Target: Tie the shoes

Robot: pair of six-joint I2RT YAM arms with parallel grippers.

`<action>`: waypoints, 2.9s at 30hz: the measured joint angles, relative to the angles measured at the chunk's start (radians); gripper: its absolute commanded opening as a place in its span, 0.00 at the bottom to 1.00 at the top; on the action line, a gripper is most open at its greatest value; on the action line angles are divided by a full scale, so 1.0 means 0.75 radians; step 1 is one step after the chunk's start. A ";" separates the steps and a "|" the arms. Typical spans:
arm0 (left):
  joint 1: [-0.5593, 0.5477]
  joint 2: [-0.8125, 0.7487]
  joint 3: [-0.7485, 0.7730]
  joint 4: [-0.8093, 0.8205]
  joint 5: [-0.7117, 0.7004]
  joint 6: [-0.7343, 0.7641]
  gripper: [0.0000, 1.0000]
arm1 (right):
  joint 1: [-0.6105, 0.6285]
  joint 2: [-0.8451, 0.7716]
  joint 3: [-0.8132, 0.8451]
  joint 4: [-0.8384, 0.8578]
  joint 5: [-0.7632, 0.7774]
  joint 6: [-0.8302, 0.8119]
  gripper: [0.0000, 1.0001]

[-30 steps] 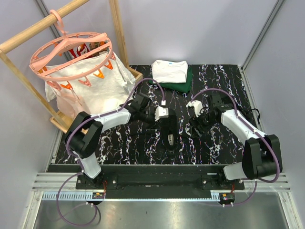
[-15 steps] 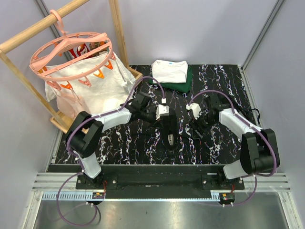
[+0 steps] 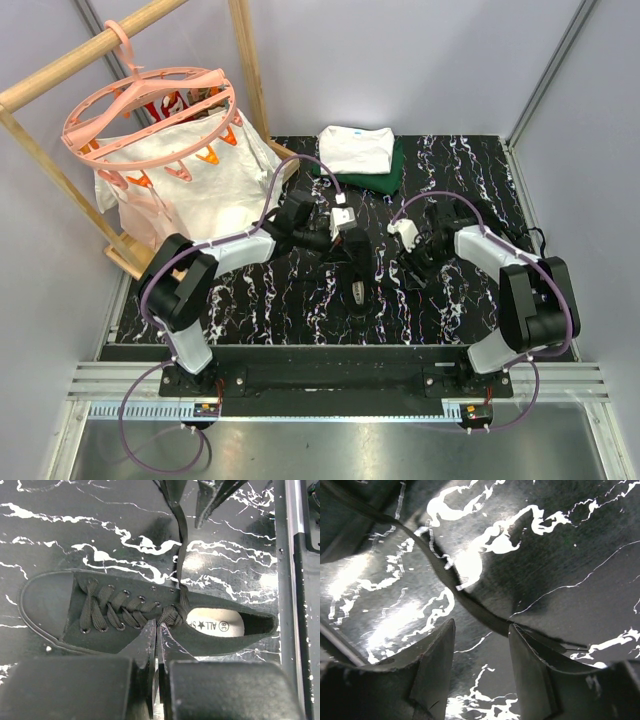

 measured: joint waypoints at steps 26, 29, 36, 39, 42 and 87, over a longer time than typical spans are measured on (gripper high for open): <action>0.000 -0.022 -0.034 0.035 0.001 -0.031 0.00 | 0.026 -0.073 -0.102 0.101 0.293 -0.231 0.68; 0.000 -0.022 -0.034 0.036 0.003 -0.031 0.00 | 0.025 -0.082 -0.102 0.099 0.296 -0.238 0.62; 0.000 -0.022 -0.033 0.035 0.010 -0.030 0.00 | 0.025 -0.044 -0.103 0.098 0.296 -0.272 0.26; 0.000 -0.022 -0.033 0.034 0.010 -0.025 0.00 | 0.024 -0.007 -0.091 0.098 0.291 -0.259 0.00; 0.000 -0.022 -0.033 0.035 0.010 -0.016 0.00 | 0.023 0.038 -0.034 0.072 0.287 -0.202 0.00; -0.010 -0.167 -0.261 0.331 -0.012 0.123 0.00 | 0.279 0.537 0.855 0.214 -0.583 0.955 0.66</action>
